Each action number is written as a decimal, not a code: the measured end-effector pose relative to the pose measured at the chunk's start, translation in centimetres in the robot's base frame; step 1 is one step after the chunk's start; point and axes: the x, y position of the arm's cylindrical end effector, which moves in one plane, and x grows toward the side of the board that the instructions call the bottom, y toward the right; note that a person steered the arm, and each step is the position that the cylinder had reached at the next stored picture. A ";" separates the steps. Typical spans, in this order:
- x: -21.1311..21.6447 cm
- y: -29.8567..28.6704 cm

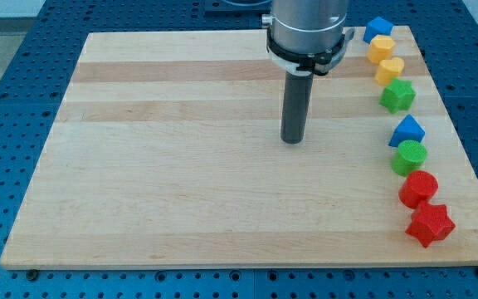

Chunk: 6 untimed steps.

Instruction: Place your hand at top center of the board

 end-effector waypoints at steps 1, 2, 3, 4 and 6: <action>0.0 0.6; -0.7 1.7; -2.3 1.7; -5.5 0.3; -16.9 -2.7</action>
